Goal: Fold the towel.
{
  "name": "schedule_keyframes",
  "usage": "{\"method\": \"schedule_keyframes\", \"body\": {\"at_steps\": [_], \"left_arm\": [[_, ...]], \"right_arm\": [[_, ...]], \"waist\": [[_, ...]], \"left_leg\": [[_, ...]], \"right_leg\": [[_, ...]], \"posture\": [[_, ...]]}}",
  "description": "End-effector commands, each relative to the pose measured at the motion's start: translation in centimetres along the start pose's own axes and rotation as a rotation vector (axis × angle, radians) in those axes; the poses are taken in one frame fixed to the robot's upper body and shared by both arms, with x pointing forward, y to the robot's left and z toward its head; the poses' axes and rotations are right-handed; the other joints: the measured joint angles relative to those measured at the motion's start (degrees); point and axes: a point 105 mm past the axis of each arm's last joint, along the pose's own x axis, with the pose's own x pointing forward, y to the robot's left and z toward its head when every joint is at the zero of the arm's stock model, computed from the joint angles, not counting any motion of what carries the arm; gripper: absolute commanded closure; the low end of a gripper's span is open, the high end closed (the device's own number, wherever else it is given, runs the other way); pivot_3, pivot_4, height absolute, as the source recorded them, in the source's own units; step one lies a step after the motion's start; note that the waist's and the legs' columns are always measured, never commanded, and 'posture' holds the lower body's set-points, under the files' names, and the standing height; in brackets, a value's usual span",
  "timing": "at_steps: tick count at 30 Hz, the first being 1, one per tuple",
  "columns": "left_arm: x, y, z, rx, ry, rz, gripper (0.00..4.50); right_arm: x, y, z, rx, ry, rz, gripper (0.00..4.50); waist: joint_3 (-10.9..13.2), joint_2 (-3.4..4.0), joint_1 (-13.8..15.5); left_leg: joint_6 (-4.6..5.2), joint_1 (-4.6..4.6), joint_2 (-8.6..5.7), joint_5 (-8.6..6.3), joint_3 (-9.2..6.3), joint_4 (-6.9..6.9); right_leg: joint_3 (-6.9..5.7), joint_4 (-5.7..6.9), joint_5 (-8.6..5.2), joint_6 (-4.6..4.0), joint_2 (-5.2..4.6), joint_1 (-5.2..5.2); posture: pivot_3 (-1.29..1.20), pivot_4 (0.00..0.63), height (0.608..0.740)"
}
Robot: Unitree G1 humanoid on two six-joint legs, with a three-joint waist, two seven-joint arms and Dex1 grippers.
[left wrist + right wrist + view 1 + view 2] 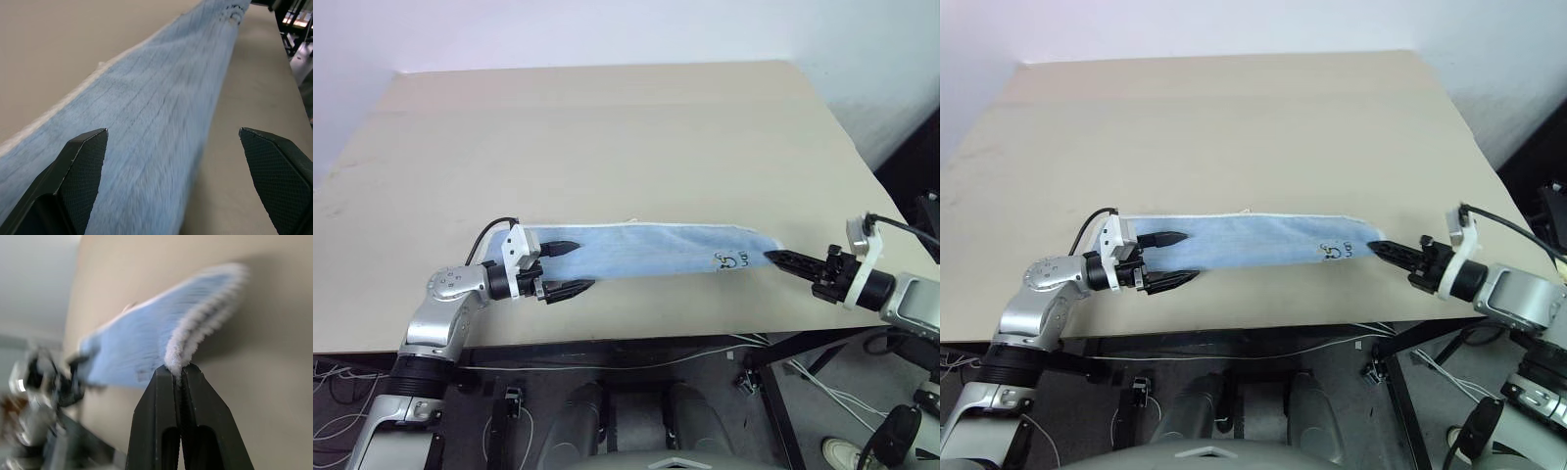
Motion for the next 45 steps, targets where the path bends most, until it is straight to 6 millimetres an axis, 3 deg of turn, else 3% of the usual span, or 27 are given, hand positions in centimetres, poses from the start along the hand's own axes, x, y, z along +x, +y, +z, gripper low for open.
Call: {"method": "schedule_keyframes", "body": {"at_steps": [1, 11, 17, 35, 41, 45], "left_arm": [[0.6, 0.0, 1.7, 0.047, -0.027, -0.001, 0.00], [0.4, -0.6, 1.9, 0.037, -0.022, 0.028, 0.00], [0.0, -0.7, 1.6, 0.037, -0.018, 0.059, 0.00], [-2.7, -1.1, 1.2, 0.069, 0.013, 0.167, 0.00], [-2.9, -1.1, 1.4, 0.075, 0.004, 0.191, 0.00], [-3.0, -1.2, 1.3, 0.075, 0.006, 0.196, 0.00]], "right_arm": [[1.0, 4.0, 0.7, -0.193, 0.020, 0.119, 4.45], [5.7, 8.3, 0.2, -0.361, 0.157, 0.277, 4.45], [9.0, 8.7, -2.0, -0.431, 0.294, 0.311, 4.45], [15.6, 10.5, -4.8, -0.503, 0.399, 0.425, 4.45], [16.6, 11.0, -5.3, -0.535, 0.418, 0.443, 4.45], [16.0, 11.3, -5.8, -0.546, 0.448, 0.488, 3.47]], "waist": [[0.00, -0.01, 0.21], [0.00, -0.01, 0.11], [0.00, -0.01, 0.24], [0.00, 0.01, -0.03], [-0.01, 0.00, 0.21], [-0.01, 0.00, 0.13]], "left_leg": [[0.00, -0.01, 0.00, 0.00, 0.00, 0.01], [0.02, -0.26, -0.02, -0.02, -0.01, 0.00], [0.02, -0.52, -0.03, -0.02, -0.01, 0.02], [-0.01, -0.55, -0.06, -0.02, 0.01, 0.01], [-0.03, -0.55, -0.08, -0.02, 0.00, 0.01], [-0.03, -0.55, -0.10, -0.02, 0.01, 0.02]], "right_leg": [[-0.01, -0.03, 0.00, 0.00, 0.00, 0.03], [-0.01, -0.15, -0.01, -0.04, -0.05, -0.19], [0.00, -0.03, 0.02, 0.01, -0.04, -0.54], [0.04, 0.09, 0.04, 0.00, -0.02, -0.68], [0.03, 0.14, 0.05, -0.01, -0.02, -0.71], [0.03, 0.14, 0.06, -0.03, -0.03, -0.71]], "posture": [[0.00, 0.150, 0.740], [0.00, 0.150, 0.740], [0.00, 0.150, 0.740], [0.00, 0.150, 0.740], [0.00, 0.150, 0.740], [0.00, 0.150, 0.740]]}}
